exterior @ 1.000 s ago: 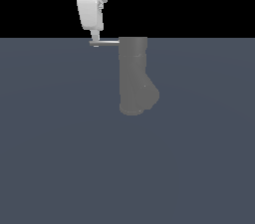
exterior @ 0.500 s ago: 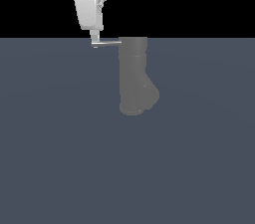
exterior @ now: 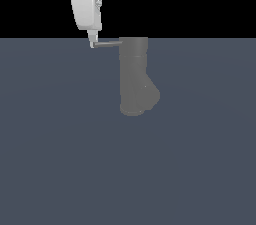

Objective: Turn on the faucet by rotating a designated handle.

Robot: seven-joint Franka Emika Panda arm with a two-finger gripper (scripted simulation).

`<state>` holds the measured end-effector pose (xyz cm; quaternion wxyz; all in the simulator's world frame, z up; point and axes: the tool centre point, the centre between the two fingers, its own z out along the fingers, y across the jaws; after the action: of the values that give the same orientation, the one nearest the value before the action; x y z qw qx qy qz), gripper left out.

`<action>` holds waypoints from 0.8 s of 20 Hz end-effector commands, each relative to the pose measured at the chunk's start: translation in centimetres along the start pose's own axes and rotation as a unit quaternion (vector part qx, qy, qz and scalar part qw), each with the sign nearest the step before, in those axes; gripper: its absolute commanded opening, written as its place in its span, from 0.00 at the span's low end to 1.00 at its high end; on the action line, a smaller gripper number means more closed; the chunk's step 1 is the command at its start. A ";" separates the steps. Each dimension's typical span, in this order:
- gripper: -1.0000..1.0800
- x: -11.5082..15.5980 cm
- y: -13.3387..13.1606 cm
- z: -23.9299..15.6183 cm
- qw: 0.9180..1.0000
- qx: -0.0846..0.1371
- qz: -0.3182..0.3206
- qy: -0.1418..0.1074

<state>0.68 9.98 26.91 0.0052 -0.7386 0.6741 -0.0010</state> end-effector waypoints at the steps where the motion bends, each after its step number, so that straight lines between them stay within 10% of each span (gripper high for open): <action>1: 0.00 0.7 0.6 0.0 1.000 -0.002 0.002 0.001; 16: 0.00 4.8 4.4 -0.1 1.000 -0.003 0.004 0.002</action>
<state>-2.87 6.73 26.90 0.0047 -0.7441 0.6681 -0.0001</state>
